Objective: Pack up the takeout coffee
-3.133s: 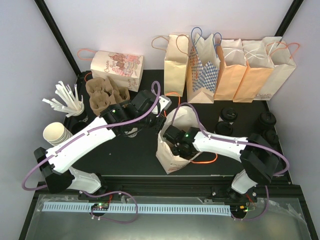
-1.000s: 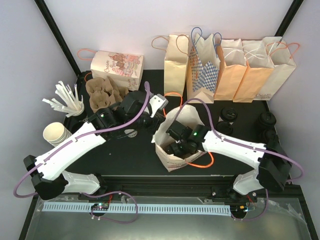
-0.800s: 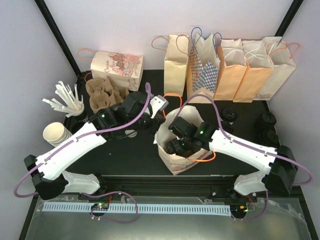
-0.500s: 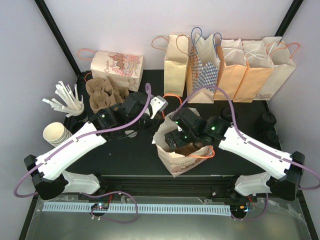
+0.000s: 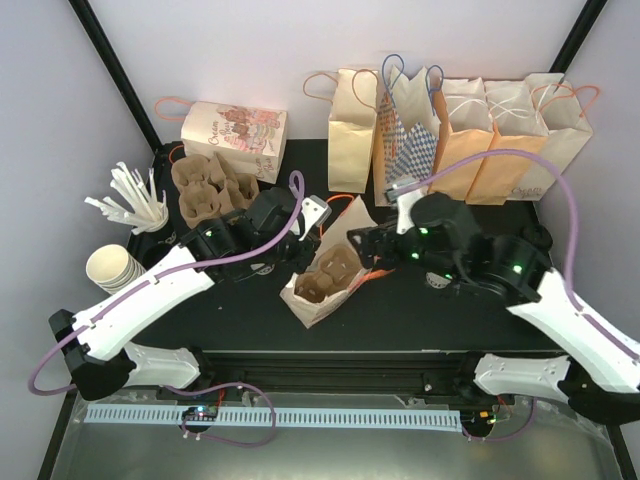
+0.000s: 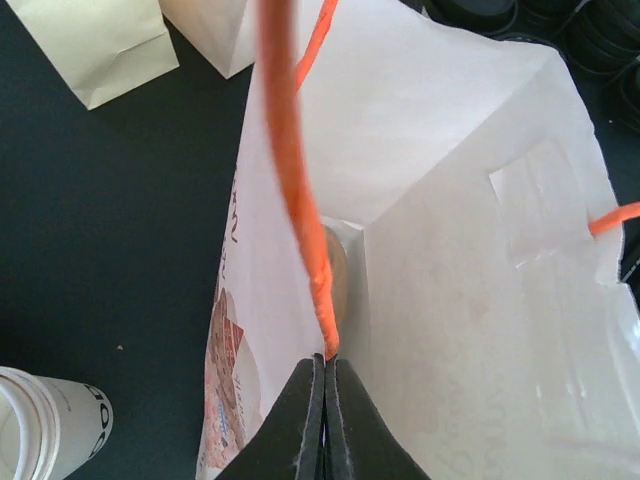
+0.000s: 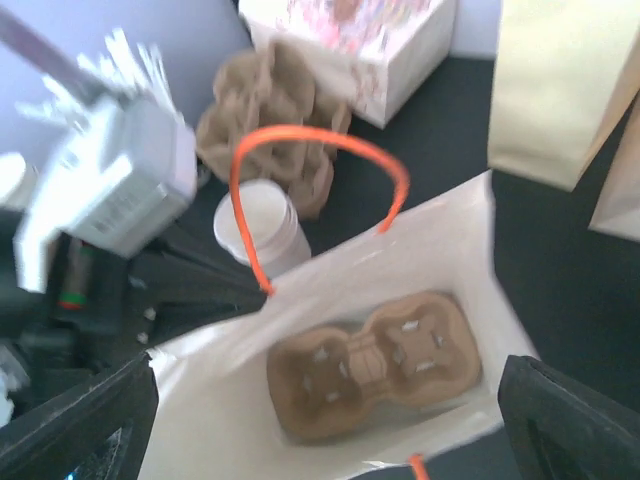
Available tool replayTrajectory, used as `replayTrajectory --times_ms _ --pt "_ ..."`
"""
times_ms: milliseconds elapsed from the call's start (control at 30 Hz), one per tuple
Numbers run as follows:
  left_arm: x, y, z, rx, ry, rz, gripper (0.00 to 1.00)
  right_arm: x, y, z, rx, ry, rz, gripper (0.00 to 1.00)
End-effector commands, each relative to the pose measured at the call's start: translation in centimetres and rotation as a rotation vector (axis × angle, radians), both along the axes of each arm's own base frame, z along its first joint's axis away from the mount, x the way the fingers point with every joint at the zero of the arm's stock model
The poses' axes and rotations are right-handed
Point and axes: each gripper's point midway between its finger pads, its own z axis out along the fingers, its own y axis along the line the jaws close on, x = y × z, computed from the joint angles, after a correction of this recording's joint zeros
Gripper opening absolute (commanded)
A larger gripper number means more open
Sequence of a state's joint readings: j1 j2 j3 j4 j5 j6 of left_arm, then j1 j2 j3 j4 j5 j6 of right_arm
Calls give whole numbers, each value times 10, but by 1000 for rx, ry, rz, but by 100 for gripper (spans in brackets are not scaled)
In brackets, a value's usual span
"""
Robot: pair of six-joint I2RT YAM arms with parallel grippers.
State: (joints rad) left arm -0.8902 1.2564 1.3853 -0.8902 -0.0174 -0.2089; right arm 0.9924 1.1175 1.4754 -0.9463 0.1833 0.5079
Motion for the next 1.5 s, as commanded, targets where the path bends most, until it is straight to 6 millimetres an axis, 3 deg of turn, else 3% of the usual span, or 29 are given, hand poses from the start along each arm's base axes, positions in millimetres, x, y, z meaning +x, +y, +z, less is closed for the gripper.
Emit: replayTrajectory --times_ms 0,67,133,233,400,533,667,733,800,867,967,1233,1467 --pt "5 11 6 15 -45 28 2 12 -44 42 51 -112 -181 96" --pt "6 12 7 13 -50 34 2 19 -65 34 -15 -87 -266 96" --pt "7 13 8 10 -55 39 1 26 -86 14 -106 -35 -347 96" --pt "8 16 10 0 -66 54 1 33 -117 -27 -200 71 -447 100" --pt "6 16 10 -44 -85 55 2 39 -165 -97 -213 266 -610 100" --pt "4 18 11 -64 -100 53 2 36 -179 -144 -291 376 -690 100" --pt "4 20 16 -86 -128 55 10 38 -190 -173 -326 431 -752 100" --pt "4 22 17 -93 -141 61 17 41 -193 -183 -332 446 -762 100" --pt "5 24 19 -98 -155 70 40 46 -196 -190 -332 463 -771 100" --pt "6 27 22 -102 -170 83 56 50 -200 -197 -334 485 -783 100" --pt "8 33 28 -109 -205 103 67 57 -202 -203 -332 508 -794 100" --pt "18 55 43 -73 -288 201 71 79 -207 -206 -300 538 -830 95" --pt "15 69 58 -87 -342 233 72 85 -212 -216 -263 579 -845 87"
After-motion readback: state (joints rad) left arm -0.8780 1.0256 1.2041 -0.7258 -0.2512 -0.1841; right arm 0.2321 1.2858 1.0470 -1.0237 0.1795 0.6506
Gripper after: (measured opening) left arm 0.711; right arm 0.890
